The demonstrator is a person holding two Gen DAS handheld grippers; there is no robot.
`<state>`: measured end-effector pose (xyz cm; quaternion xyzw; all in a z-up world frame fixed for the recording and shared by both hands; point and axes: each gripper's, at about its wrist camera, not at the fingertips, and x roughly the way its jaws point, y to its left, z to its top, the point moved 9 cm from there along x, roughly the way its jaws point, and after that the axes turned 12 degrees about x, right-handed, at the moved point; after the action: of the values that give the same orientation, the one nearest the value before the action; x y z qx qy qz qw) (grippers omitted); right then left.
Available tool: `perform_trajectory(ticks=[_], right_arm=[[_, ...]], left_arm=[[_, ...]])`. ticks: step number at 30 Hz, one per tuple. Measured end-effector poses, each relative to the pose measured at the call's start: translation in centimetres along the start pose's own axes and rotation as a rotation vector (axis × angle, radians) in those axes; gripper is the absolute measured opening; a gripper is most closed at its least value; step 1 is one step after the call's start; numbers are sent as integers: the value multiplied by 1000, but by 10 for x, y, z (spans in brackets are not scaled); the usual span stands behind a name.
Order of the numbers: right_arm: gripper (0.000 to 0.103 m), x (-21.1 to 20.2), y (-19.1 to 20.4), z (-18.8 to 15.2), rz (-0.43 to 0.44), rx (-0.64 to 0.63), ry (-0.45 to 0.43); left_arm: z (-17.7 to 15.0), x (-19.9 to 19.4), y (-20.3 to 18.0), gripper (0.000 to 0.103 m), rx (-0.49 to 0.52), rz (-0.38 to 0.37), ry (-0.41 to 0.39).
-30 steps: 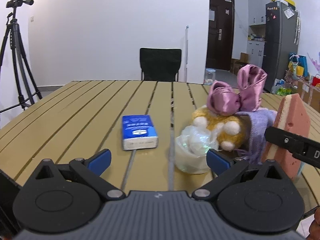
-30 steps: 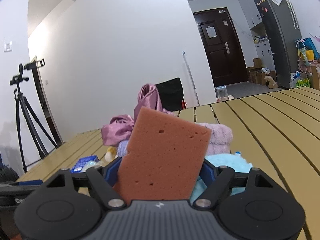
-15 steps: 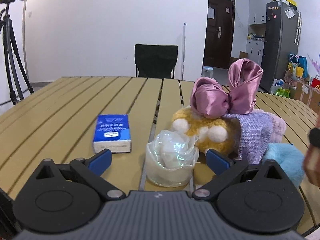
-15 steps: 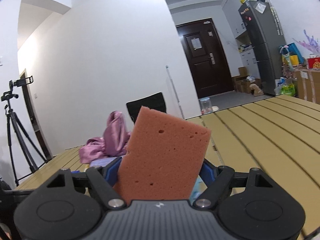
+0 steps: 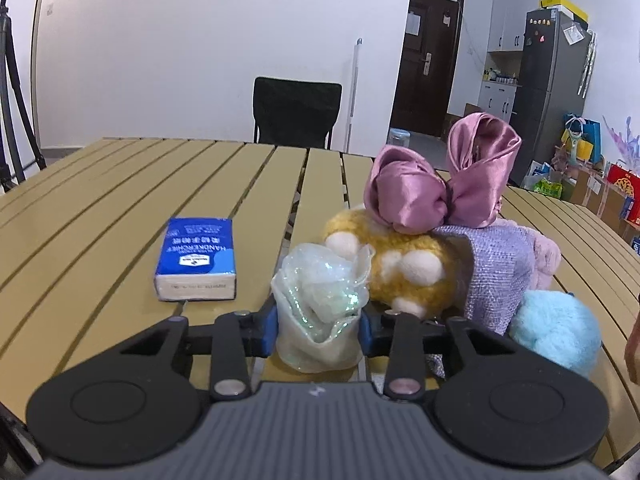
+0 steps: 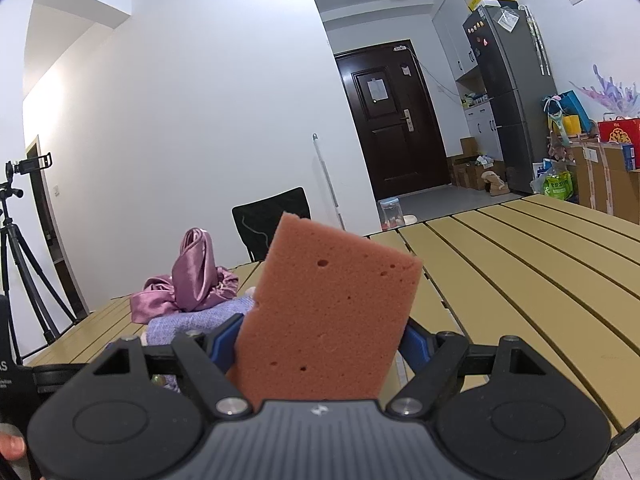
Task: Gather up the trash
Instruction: 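Grasp the pink sponge with the right tool while the left tool grasps the clear plastic bag, then carry the plastic bag and pink sponge down over the black bin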
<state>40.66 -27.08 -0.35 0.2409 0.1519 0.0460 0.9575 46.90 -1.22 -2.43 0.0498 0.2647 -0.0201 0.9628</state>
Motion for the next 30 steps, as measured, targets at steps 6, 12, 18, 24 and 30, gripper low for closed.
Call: perform_trajectory(ticks=[6, 12, 18, 24, 30], right_arm=[[79, -7, 4, -2, 12, -17, 6], [78, -24, 12, -1, 26, -41, 17], [78, -48, 24, -9, 35, -71, 30], [78, -74, 28, -27, 34, -68, 63], [78, -101, 33, -50, 32, -72, 98]], left_arm=[[0, -24, -1, 38, 8, 9, -32], [0, -54, 0, 38, 25, 15, -58], [-5, -92, -4, 38, 48, 14, -85], [-22, -125, -8, 38, 54, -5, -78], [-45, -156, -13, 38, 79, -15, -62]])
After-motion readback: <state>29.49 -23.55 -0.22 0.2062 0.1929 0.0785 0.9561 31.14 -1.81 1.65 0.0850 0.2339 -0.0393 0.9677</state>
